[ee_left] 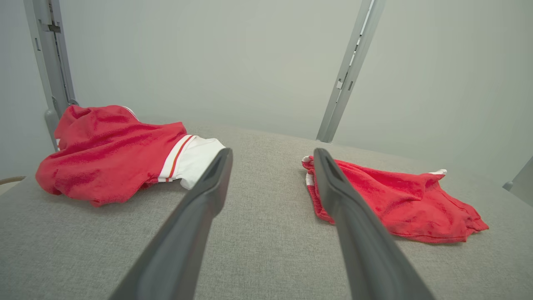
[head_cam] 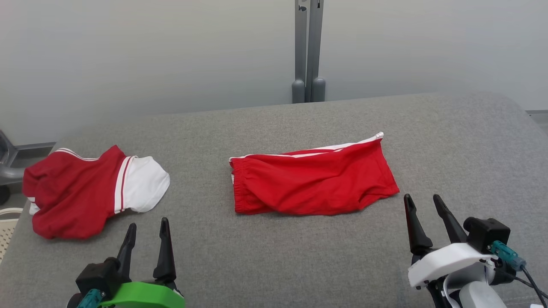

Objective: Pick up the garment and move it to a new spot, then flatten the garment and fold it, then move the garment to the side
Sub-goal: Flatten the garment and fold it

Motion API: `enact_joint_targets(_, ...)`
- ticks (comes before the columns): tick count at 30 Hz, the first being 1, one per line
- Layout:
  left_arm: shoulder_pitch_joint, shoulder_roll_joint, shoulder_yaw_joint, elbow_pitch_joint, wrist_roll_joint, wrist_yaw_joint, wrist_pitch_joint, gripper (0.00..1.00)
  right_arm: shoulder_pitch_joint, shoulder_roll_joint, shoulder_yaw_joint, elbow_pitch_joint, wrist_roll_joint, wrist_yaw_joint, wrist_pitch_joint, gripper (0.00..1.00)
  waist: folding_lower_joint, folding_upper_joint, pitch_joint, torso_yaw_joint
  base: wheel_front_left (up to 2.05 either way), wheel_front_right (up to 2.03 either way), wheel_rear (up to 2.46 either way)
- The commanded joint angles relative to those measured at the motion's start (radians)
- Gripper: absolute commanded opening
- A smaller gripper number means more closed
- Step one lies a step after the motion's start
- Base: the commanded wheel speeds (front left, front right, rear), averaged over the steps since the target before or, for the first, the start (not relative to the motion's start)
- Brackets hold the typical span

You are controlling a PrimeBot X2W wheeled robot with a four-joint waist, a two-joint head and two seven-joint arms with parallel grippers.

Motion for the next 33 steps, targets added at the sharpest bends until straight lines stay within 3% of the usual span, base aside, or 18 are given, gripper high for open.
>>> enact_joint_targets(1, -0.013, 0.008, 0.003, -0.006, -0.004, -0.006, -0.005, 1.0, 0.024, 0.004, -0.009, -0.017, -0.009, -0.001, -0.002, 1.0, 0.0001, 0.0, -0.007, -0.004, 0.0, 0.0, 0.0)
enact_joint_targets(5, 0.024, 0.001, 0.021, -0.064, 0.026, -0.031, -0.005, 1.0, 0.089, 0.013, -0.018, -0.078, -0.054, -0.001, -0.004, 1.0, 0.0001, 0.0, -0.015, -0.015, 0.0, 0.0, 0.0)
enact_joint_targets(12, 0.098, -0.005, 0.031, -0.066, 0.077, -0.007, -0.005, 1.0, 0.15, 0.016, -0.008, -0.13, -0.099, -0.001, 0.022, 1.0, 0.0001, 0.0, -0.02, -0.021, 0.0, 0.0, 0.0)
enact_joint_targets(17, 0.134, 0.007, 0.043, -0.038, 0.089, 0.024, 0.0, 1.0, 0.159, 0.016, -0.018, -0.119, -0.113, -0.001, 0.051, 1.0, 0.0001, 0.0, -0.016, -0.017, 0.0, 0.0, 0.0)
enact_joint_targets(33, 0.13, 0.013, 0.031, -0.027, 0.07, 0.036, 0.034, 1.0, 0.153, 0.016, -0.041, -0.088, -0.104, -0.001, 0.076, 1.0, 0.0001, 0.0, -0.004, -0.011, 0.0, 0.0, 0.0)
